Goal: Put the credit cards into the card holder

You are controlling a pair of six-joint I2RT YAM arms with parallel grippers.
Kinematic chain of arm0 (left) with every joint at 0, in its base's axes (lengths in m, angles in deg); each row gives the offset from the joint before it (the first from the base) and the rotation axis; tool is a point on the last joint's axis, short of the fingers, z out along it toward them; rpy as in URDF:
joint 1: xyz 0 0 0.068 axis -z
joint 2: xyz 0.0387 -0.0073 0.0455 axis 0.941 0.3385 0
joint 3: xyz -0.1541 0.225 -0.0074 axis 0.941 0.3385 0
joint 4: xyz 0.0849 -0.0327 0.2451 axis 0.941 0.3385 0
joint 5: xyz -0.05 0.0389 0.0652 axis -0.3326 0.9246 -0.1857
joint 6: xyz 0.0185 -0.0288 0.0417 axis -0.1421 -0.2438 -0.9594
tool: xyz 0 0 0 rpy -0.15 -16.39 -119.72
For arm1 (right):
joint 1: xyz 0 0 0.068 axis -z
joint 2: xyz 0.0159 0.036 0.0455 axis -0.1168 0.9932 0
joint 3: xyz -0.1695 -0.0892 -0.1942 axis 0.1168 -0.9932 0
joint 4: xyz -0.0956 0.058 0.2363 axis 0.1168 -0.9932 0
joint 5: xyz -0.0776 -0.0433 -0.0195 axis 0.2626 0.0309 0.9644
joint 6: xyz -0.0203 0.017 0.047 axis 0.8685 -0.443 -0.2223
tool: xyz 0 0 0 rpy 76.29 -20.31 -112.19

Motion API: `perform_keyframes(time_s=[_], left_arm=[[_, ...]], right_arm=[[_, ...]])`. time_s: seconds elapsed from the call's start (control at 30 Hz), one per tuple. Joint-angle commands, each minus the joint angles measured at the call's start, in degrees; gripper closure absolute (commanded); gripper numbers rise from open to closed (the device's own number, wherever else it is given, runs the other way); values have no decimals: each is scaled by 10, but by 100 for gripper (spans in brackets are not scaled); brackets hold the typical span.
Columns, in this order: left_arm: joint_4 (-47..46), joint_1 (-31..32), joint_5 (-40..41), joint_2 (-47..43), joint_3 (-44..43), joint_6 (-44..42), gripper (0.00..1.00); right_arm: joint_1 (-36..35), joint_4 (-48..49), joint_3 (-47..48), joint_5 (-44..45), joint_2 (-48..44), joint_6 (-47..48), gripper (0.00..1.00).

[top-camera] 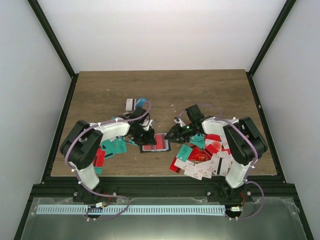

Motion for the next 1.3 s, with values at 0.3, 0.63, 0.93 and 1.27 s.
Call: perform_keyframes(time_s=[0.3, 0.63, 0.93, 1.27], left_arm=[[4, 2, 1, 48, -18, -39, 96], [9, 2, 8, 62, -18, -50, 96], [9, 2, 8, 60, -17, -50, 96], [9, 2, 14, 50, -13, -45, 96]], right_arm=[[-13, 16, 3, -20, 47, -2, 65], [-23, 9, 20, -19, 55, 4, 65], [-36, 5, 34, -24, 59, 8, 65], [-48, -66, 75, 34, 48, 38, 66]])
